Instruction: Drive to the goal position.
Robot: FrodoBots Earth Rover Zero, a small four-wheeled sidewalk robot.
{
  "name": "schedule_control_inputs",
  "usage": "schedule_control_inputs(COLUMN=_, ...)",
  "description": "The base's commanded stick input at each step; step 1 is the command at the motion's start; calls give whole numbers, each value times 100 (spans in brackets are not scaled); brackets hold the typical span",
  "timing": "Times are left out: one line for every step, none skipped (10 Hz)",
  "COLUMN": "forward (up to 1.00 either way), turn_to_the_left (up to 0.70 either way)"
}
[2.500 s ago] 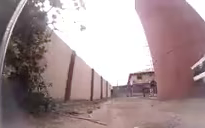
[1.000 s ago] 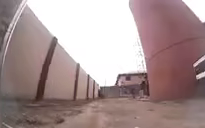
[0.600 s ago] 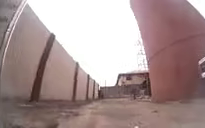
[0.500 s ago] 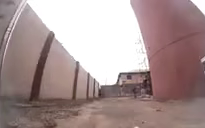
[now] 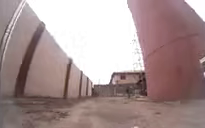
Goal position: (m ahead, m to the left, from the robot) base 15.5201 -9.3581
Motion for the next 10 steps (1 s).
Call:
schedule_control_inputs(forward=85, turn_to_the_left=-34)
schedule_control_inputs(forward=85, turn_to_the_left=-34)
schedule_control_inputs(forward=85, turn_to_the_left=0)
schedule_control_inputs(forward=85, turn_to_the_left=3)
schedule_control_inputs(forward=85, turn_to_the_left=3)
schedule_control_inputs(forward=85, turn_to_the_left=3)
schedule_control_inputs(forward=85, turn_to_the_left=3)
schedule_control_inputs(forward=85, turn_to_the_left=3)
schedule_control_inputs(forward=85, turn_to_the_left=3)
schedule_control_inputs(forward=84, turn_to_the_left=3)
